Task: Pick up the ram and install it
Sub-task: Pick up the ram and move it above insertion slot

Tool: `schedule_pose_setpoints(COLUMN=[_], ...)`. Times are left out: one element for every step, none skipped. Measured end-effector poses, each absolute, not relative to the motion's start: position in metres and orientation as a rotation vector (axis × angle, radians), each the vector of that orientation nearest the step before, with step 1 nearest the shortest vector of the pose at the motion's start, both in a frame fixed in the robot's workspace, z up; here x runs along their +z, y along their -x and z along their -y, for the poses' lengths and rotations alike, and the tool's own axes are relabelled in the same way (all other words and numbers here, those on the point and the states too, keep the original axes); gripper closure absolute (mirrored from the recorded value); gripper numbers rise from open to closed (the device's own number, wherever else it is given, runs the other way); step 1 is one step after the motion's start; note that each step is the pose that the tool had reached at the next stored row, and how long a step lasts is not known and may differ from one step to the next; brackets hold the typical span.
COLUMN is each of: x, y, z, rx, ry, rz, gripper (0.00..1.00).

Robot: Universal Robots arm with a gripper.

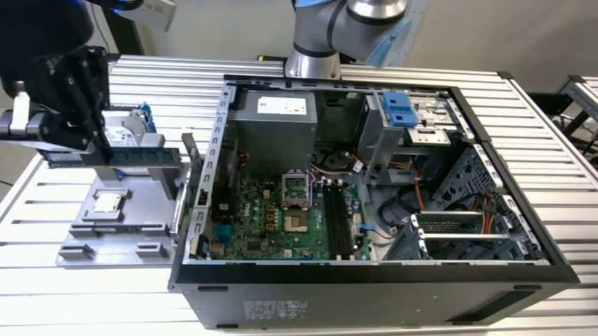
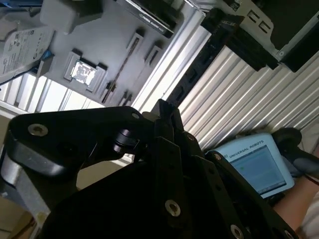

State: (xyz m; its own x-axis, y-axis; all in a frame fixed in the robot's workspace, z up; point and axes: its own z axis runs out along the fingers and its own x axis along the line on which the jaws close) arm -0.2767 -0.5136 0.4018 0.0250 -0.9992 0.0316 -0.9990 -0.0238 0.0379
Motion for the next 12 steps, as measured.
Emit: schedule_pose_setpoints(x=[0.402,0.402,0.402,0.402,0.402,0.402,0.402,0.402,0.402,0.402,0.402,0.402], y=[0.272,0.268,0.264,0.261,0.257,0.253,0.248,0.245,0.242,0.239,0.237,0.234], z=[0.514,0.514,0.514,0.514,0.514,0.514,0.514,0.514,0.513,0.513,0.513,0.513], rx=[-0.006,-0.006,-0.006,-0.006,-0.006,-0.006,-0.006,-0.006,-0.006,-0.006,-0.005,-0.005], ry=[-2.213,-2.213,-2.213,-2.213,-2.213,-2.213,-2.213,-2.213,-2.213,-2.213,-2.213,-2.214], rz=[2.160,2.160,2.160,2.160,2.160,2.160,2.160,2.160,2.160,2.160,2.160,2.160], gripper=[1.00,1.00,1.00,1.00,1.00,1.00,1.00,1.00,1.00,1.00,1.00,1.00])
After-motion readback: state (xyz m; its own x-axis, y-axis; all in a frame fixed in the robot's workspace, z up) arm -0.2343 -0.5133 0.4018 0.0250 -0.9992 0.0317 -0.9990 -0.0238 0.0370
